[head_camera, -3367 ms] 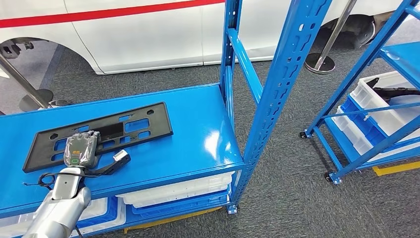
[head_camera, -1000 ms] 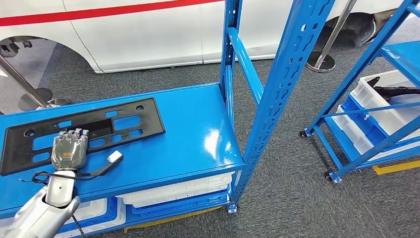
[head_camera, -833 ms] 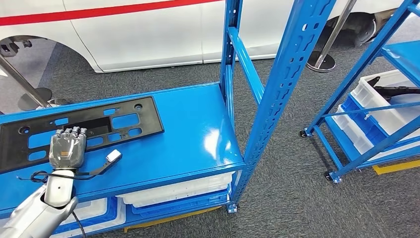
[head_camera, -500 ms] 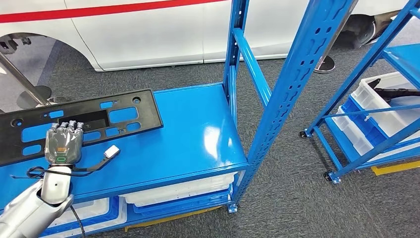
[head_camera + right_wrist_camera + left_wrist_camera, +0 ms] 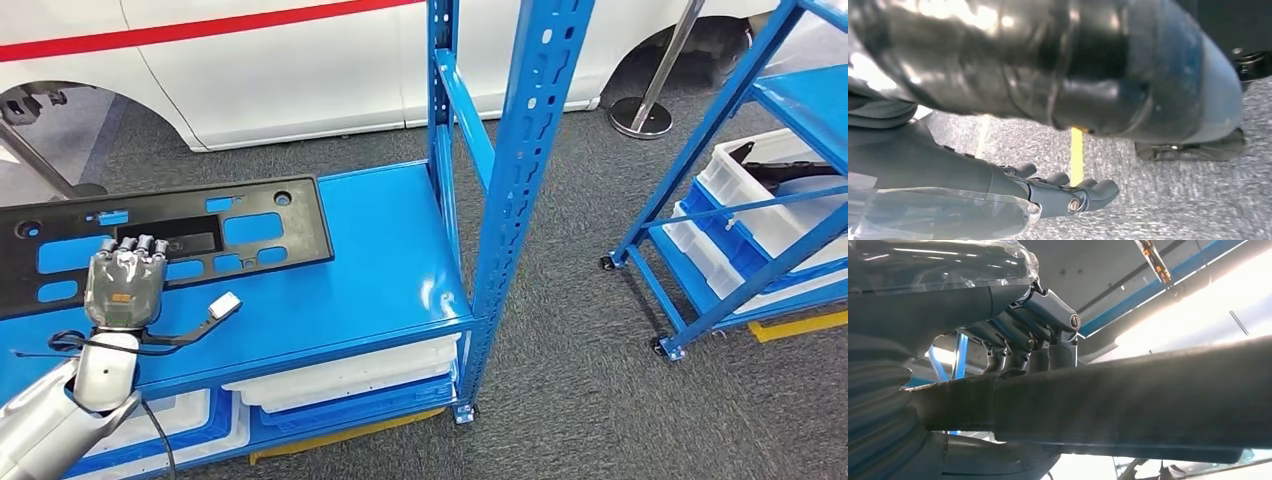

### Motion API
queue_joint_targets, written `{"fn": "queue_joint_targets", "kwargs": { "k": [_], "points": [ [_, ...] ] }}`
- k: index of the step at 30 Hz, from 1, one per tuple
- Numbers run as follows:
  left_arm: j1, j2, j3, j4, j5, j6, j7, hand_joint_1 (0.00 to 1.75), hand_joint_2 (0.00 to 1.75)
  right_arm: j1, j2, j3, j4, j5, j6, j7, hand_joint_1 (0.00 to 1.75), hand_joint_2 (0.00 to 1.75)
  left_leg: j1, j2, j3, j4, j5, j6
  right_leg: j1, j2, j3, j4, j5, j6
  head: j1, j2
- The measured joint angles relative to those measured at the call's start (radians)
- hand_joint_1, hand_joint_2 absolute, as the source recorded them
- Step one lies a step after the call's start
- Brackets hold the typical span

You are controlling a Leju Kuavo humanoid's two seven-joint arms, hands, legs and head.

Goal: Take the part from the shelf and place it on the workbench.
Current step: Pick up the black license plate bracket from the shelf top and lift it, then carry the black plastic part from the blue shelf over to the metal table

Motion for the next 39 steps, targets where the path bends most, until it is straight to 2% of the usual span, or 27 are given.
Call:
{"fn": "queue_joint_targets", "kwargs": {
  "k": [2,3,4,6,8,9,12,13,14,16,17,18,19,20,21,23,25,27,28,30,32,33,34,35,36,37,39],
  "points": [
    [0.007,0.018,0.001,-0.015,0.000,0.000,0.000,1.75,1.75,0.000,0.003,-0.002,0.000,0.001,0.000,0.000,0.00,0.00,0.000,-0.001,-0.032,0.119,-0.066,-0.005,0.003,0.000,-0.021,0.003,0.013,-0.003,0.000,0.000],
    [0.014,0.030,0.002,-0.026,0.000,-0.001,0.001,1.75,1.75,0.000,0.005,-0.002,0.000,0.002,0.000,0.000,0.00,0.00,0.000,-0.001,-0.031,0.145,-0.072,-0.006,0.004,0.000,-0.032,0.006,0.020,-0.004,0.000,0.000],
    [0.022,0.045,0.006,-0.040,0.000,-0.001,0.001,1.75,1.75,0.000,0.007,-0.002,0.000,0.002,0.000,0.000,0.00,0.00,0.000,-0.001,-0.013,0.134,-0.060,-0.006,0.005,0.001,-0.043,0.010,0.025,-0.003,0.000,0.000],
    [0.039,0.081,0.020,-0.075,0.000,-0.001,0.001,1.75,1.75,0.000,0.012,-0.003,0.001,0.003,-0.002,0.000,0.00,0.00,0.001,-0.001,0.071,0.014,-0.010,-0.004,0.005,0.003,-0.062,0.019,0.036,0.002,0.000,0.000],
    [0.050,0.114,0.039,-0.106,0.001,-0.002,0.001,1.75,1.75,0.000,0.016,-0.004,0.002,0.003,-0.002,-0.001,0.00,0.00,-0.004,-0.003,0.147,-0.107,0.013,0.001,0.007,0.005,-0.073,0.023,0.047,0.012,0.000,0.000],
    [0.054,0.126,0.047,-0.118,0.001,-0.003,0.002,1.75,1.75,0.000,0.018,-0.004,0.002,0.003,-0.003,-0.001,0.00,0.00,-0.007,-0.005,0.160,-0.135,0.012,0.005,0.007,0.004,-0.075,0.023,0.054,0.019,0.000,0.000],
    [0.064,0.148,0.059,-0.140,0.001,-0.003,0.003,1.75,1.75,0.001,0.019,-0.007,0.003,0.003,-0.003,-0.001,0.00,0.00,-0.011,-0.006,0.148,-0.144,0.028,0.022,0.007,0.003,-0.078,0.019,0.067,0.038,0.000,0.000],
    [0.065,0.152,0.060,-0.146,0.001,-0.003,0.003,1.75,1.75,0.000,0.019,-0.008,0.003,0.003,-0.003,-0.001,0.00,0.00,-0.009,-0.005,0.141,-0.145,0.039,0.031,0.006,0.003,-0.084,0.031,0.048,0.043,0.001,0.000],
    [0.067,0.155,0.061,-0.151,0.001,-0.003,0.004,1.75,1.75,0.000,0.019,-0.009,0.003,0.003,-0.003,-0.001,0.00,0.00,-0.007,-0.002,0.132,-0.147,0.050,0.039,0.006,0.003,-0.094,0.059,0.012,0.048,0.001,0.000],
    [0.070,0.159,0.063,-0.159,0.001,-0.003,0.004,1.75,1.75,-0.001,0.019,-0.009,0.003,0.003,-0.003,-0.001,0.00,0.00,-0.008,-0.001,0.108,-0.146,0.072,0.051,0.003,0.003,-0.124,0.169,-0.091,0.055,0.001,0.000],
    [0.072,0.161,0.063,-0.161,0.001,-0.003,0.004,1.75,1.75,-0.001,0.019,-0.009,0.003,0.003,-0.003,-0.001,0.00,0.00,-0.010,0.000,0.093,-0.145,0.082,0.052,0.003,0.003,-0.137,0.230,-0.125,0.058,0.001,0.000],
    [0.074,0.162,0.063,-0.161,0.001,-0.004,0.004,1.75,1.75,-0.001,0.019,-0.009,0.003,0.003,-0.003,-0.001,0.00,0.00,-0.012,0.000,0.079,-0.142,0.092,0.052,0.003,0.003,-0.140,0.274,-0.138,0.059,0.001,0.000],
    [0.076,0.163,0.063,-0.163,0.001,-0.004,0.004,1.75,1.75,-0.002,0.019,-0.009,0.003,0.003,-0.003,-0.001,0.00,0.00,-0.014,0.000,0.064,-0.139,0.100,0.051,0.003,0.002,-0.128,0.288,-0.129,0.058,0.001,0.000],
    [0.078,0.164,0.063,-0.164,0.001,-0.004,0.004,1.75,1.75,-0.002,0.019,-0.009,0.003,0.003,-0.003,-0.001,0.00,0.00,-0.016,0.000,0.050,-0.136,0.108,0.050,0.005,0.003,-0.097,0.263,-0.106,0.054,0.001,0.000],
    [0.079,0.165,0.063,-0.165,0.001,-0.004,0.004,1.75,1.75,-0.003,0.019,-0.009,0.003,0.003,-0.003,-0.001,0.00,0.00,-0.018,0.000,0.039,-0.132,0.115,0.049,0.007,0.003,-0.050,0.207,-0.082,0.047,0.001,0.000],
    [0.084,0.170,0.066,-0.170,0.001,-0.005,0.004,1.75,1.75,-0.005,0.019,-0.009,0.003,0.003,-0.003,-0.001,0.00,0.00,-0.020,0.001,0.023,-0.129,0.128,0.042,0.014,0.002,0.048,0.067,-0.070,0.028,0.000,0.000],
    [0.094,0.183,0.075,-0.183,0.001,-0.006,0.004,1.75,1.75,-0.006,0.018,-0.010,0.003,0.002,-0.004,-0.001,0.00,0.00,-0.017,0.004,0.018,-0.131,0.142,0.030,0.022,0.003,0.086,-0.002,-0.076,0.017,0.000,0.000],
    [0.115,0.208,0.093,-0.209,0.001,-0.007,0.001,1.75,1.75,-0.006,0.021,-0.011,0.004,-0.002,-0.007,-0.001,0.00,0.00,-0.013,0.006,0.015,-0.136,0.153,0.016,0.024,0.003,0.079,-0.017,-0.056,0.009,0.001,0.000],
    [0.130,0.223,0.106,-0.226,0.001,-0.008,-0.004,1.75,1.75,-0.007,0.022,-0.012,0.004,-0.004,-0.010,0.000,0.00,0.00,-0.012,0.005,0.010,-0.130,0.140,0.010,0.022,0.002,0.073,-0.024,-0.044,0.002,0.000,0.000],
    [0.166,0.254,0.142,-0.263,0.001,-0.017,-0.021,1.75,1.75,-0.006,0.026,-0.015,0.005,-0.010,-0.016,0.002,0.00,0.00,-0.009,0.002,-0.013,-0.070,0.064,-0.001,0.016,-0.001,0.053,-0.034,-0.018,-0.010,0.000,0.000],
    [0.204,0.280,0.188,-0.301,0.001,-0.027,-0.043,1.75,1.75,-0.005,0.030,-0.020,0.005,-0.018,-0.022,0.005,0.00,0.00,-0.006,0.000,-0.041,0.047,-0.028,-0.012,0.016,-0.002,0.026,-0.033,0.004,-0.014,0.000,0.000],
    [0.225,0.290,0.213,-0.319,0.001,-0.031,-0.055,1.75,1.75,-0.005,0.035,-0.023,0.005,-0.023,-0.028,0.006,0.00,0.00,-0.004,0.000,-0.046,0.098,-0.046,-0.017,0.016,-0.002,0.010,-0.031,0.014,-0.013,0.001,0.000],
    [0.248,0.299,0.239,-0.337,0.001,-0.033,-0.070,1.75,1.75,-0.005,0.041,-0.027,0.005,-0.027,-0.037,0.007,0.00,0.00,-0.001,0.000,-0.039,0.125,-0.040,-0.022,0.014,-0.002,-0.007,-0.027,0.025,-0.011,0.001,0.000],
    [0.273,0.306,0.271,-0.357,0.001,-0.033,-0.095,1.75,1.75,-0.005,0.047,-0.032,0.005,-0.032,-0.046,0.007,0.00,0.00,0.002,0.000,-0.016,0.120,-0.015,-0.027,0.011,-0.002,-0.026,-0.021,0.034,-0.007,0.000,0.000],
    [0.305,0.309,0.311,-0.379,0.001,-0.030,-0.136,1.75,1.75,-0.005,0.054,-0.037,0.005,-0.037,-0.052,0.006,0.00,0.00,0.005,0.000,0.023,0.082,0.015,-0.033,0.008,-0.002,-0.044,-0.014,0.043,-0.002,0.000,0.000],
    [0.342,0.304,0.364,-0.404,0.002,-0.024,-0.203,1.75,1.75,-0.006,0.059,-0.041,0.005,-0.041,-0.056,0.003,0.00,0.00,0.009,0.000,0.074,0.018,0.029,-0.037,0.006,0.000,-0.060,-0.005,0.050,0.004,0.000,0.000],
    [0.419,0.245,0.522,-0.456,0.002,-0.001,-0.449,1.75,1.75,-0.005,0.066,-0.047,0.005,-0.045,-0.055,-0.004,0.00,0.00,0.006,-0.002,0.164,-0.112,0.015,-0.031,0.003,0.002,-0.080,0.009,0.063,0.019,0.000,0.000]
  ]
}}
